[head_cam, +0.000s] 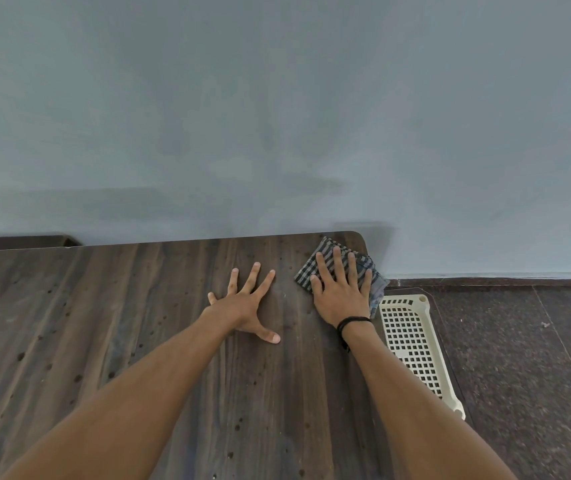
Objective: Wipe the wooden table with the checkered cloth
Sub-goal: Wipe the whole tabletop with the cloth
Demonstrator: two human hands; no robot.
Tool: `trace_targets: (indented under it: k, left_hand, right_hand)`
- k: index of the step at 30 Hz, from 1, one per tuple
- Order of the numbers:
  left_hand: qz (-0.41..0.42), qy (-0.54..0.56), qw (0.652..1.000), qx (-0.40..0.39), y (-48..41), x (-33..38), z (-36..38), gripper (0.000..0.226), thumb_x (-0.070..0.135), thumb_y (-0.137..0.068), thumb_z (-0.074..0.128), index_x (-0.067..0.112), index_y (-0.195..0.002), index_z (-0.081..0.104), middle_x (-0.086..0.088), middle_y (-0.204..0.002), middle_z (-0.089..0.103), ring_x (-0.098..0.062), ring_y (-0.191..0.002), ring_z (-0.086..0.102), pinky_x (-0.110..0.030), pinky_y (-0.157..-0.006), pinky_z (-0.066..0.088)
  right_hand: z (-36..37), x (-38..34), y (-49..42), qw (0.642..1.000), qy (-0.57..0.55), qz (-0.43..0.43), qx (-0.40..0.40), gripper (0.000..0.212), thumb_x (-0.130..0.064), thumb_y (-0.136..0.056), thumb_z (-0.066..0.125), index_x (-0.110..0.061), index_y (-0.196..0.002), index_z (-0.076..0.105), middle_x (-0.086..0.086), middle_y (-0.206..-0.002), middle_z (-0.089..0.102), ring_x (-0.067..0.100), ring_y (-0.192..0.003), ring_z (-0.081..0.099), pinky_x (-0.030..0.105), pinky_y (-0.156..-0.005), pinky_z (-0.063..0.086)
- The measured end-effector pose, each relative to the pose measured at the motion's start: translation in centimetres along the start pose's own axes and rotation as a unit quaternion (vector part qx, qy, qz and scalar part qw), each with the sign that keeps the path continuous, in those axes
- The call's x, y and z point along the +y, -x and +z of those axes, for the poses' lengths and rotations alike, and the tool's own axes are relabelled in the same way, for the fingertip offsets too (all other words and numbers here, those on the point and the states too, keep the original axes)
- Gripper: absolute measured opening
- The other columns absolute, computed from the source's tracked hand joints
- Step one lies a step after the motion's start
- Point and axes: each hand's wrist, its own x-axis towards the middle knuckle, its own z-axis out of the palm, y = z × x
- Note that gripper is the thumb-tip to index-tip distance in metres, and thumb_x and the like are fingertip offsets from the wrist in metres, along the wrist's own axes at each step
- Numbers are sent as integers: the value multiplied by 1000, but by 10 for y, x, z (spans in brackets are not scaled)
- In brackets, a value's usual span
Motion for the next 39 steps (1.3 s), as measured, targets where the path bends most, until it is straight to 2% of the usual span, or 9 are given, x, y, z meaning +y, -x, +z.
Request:
trace_targets:
  k: [6,12,17,22,27,32,34,37,39]
  left_hand:
    - [25,-16,999,17,-2,-6,4,144,80,-50,75,52,-136,-37,18,-139,-55,-32,-137,-41,-78,-107,0]
    - [36,-20,999,34,-8,-11,7,145,84,-47,72,53,-137,-36,18,-143,-52,-34,-139,-38,-78,-105,4]
    - [47,-21,998,42,-6,-11,10,144,84,-48,72,51,-139,-34,16,-146,-49,-35,-140,-36,-78,-105,5]
    - [56,-17,997,53,-8,-14,8,144,85,-48,72,50,-141,-33,15,-147,-47,-36,-141,-35,-78,-105,5]
    - [65,-19,996,64,-9,-16,15,146,88,-46,69,47,-142,-33,16,-146,-48,-36,-141,-35,-79,-105,6]
    - [66,-17,995,69,-13,-18,13,146,90,-44,67,48,-142,-32,15,-147,-47,-37,-141,-34,-79,-105,7]
    - [64,-17,995,70,-14,-19,14,146,90,-43,67,48,-142,-32,16,-148,-46,-37,-142,-32,-78,-106,7]
    - [63,-21,995,68,-13,-17,14,147,91,-42,67,48,-142,-31,16,-148,-46,-36,-143,-31,-78,-106,9]
    - [67,-23,995,71,-12,-17,13,147,91,-42,67,48,-143,-31,15,-148,-45,-37,-143,-31,-78,-105,9]
  right_hand:
    - [-1,21,7,998,24,-57,-5,60,-64,-103,15,-50,-159,-2,-13,-168,-16,17,-154,-21,49,-118,-21]
    - [-9,-15,-31,999,-5,35,1,61,-58,-105,18,-45,-161,-1,-6,-170,-15,24,-155,-18,55,-119,-19]
    - [-9,9,-19,998,37,-46,-27,61,-68,-101,16,-52,-159,4,-13,-169,-14,18,-155,-17,49,-119,-18]
    - [-17,-15,-37,999,6,53,-4,60,-61,-104,17,-48,-160,1,-6,-170,-15,26,-156,-17,55,-119,-17]
    - [4,4,4,999,39,-23,-1,61,-71,-97,10,-57,-156,3,-13,-170,-10,18,-156,-15,49,-120,-16]
    - [-16,-10,-24,996,-5,88,16,60,-60,-105,19,-46,-161,4,-5,-171,-11,25,-156,-15,53,-122,-12]
    - [-7,-27,-14,997,-1,68,29,58,-57,-106,18,-46,-161,2,-4,-171,-11,27,-156,-15,54,-121,-15]
    - [13,-2,34,999,29,5,36,57,-62,-104,16,-52,-159,2,-11,-170,-10,20,-156,-15,50,-120,-16]
    - [11,16,49,999,26,30,24,57,-64,-103,16,-53,-158,2,-12,-170,-11,18,-156,-16,49,-122,-14]
